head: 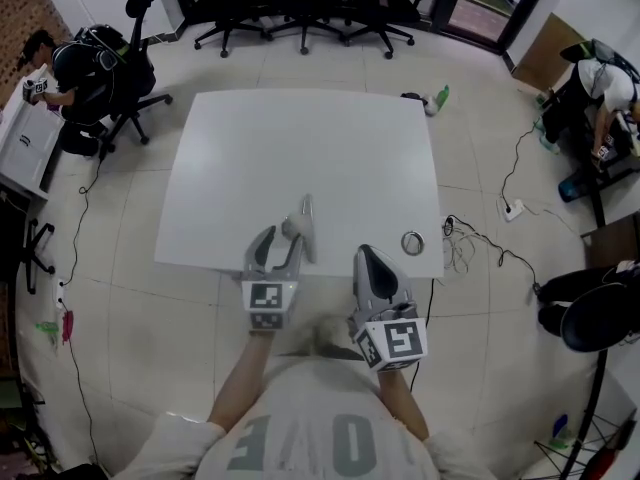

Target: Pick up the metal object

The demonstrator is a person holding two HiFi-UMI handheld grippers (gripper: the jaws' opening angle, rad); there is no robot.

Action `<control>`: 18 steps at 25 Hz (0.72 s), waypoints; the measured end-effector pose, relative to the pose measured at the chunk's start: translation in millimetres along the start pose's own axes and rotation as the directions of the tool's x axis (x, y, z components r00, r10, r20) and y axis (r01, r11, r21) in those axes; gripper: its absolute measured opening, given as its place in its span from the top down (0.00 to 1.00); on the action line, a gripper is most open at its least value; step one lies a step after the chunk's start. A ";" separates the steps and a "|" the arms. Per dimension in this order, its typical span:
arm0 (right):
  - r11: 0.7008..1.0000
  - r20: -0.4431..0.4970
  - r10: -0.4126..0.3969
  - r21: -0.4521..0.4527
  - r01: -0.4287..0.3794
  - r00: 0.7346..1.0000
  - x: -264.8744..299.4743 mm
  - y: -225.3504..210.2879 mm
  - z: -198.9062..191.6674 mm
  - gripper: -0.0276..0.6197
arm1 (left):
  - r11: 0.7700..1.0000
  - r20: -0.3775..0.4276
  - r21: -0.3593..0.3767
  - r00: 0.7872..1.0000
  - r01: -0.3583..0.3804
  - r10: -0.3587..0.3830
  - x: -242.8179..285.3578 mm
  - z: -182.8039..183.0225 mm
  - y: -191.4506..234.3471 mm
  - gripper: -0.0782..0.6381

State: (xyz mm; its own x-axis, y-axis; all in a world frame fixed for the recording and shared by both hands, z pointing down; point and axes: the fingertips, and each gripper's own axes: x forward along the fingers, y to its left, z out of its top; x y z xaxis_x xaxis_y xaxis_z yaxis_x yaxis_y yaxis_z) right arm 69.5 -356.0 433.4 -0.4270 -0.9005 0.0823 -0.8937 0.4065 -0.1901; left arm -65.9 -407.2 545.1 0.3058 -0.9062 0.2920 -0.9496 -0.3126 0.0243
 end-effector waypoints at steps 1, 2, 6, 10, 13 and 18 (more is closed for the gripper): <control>1.000 0.000 0.000 -0.002 0.000 1.000 0.6 -2.1 2.4 0.94 | 1.000 -0.051 -0.009 0.999 -0.002 0.002 7.6 -11.3 2.2 0.63; 1.000 0.002 0.000 -0.009 0.000 1.000 1.0 -3.3 5.9 0.94 | 1.000 -0.098 -0.015 0.995 -0.004 0.003 14.9 -22.2 4.3 0.63; 0.997 -0.010 -0.025 -0.072 0.024 1.000 0.4 -9.6 7.7 0.94 | 0.998 -0.207 -0.065 0.978 -0.027 0.013 35.4 -50.4 13.4 0.64; 0.992 -0.017 -0.070 -0.109 0.068 0.997 -2.7 -20.0 1.5 0.94 | 0.994 -0.247 -0.098 0.969 -0.039 0.014 45.6 -63.0 15.1 0.64; 0.991 -0.009 -0.083 -0.106 0.082 0.997 -0.5 -27.0 4.1 0.94 | 0.989 -0.273 -0.139 0.962 -0.047 0.007 53.4 -76.3 15.4 0.64; 0.989 -0.025 -0.080 -0.127 0.076 0.997 3.7 -30.7 5.6 0.94 | 0.984 -0.295 -0.175 0.955 -0.042 -0.011 61.3 -84.9 12.1 0.64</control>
State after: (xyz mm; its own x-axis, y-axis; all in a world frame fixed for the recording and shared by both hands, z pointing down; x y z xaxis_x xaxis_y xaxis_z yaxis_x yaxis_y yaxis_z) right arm 96.1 -372.6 434.0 -0.3578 -0.9258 0.1217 -0.9337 0.3533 -0.0574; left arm -64.6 -442.3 644.4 0.2825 -0.7783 0.5608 -0.9591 -0.2196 0.1784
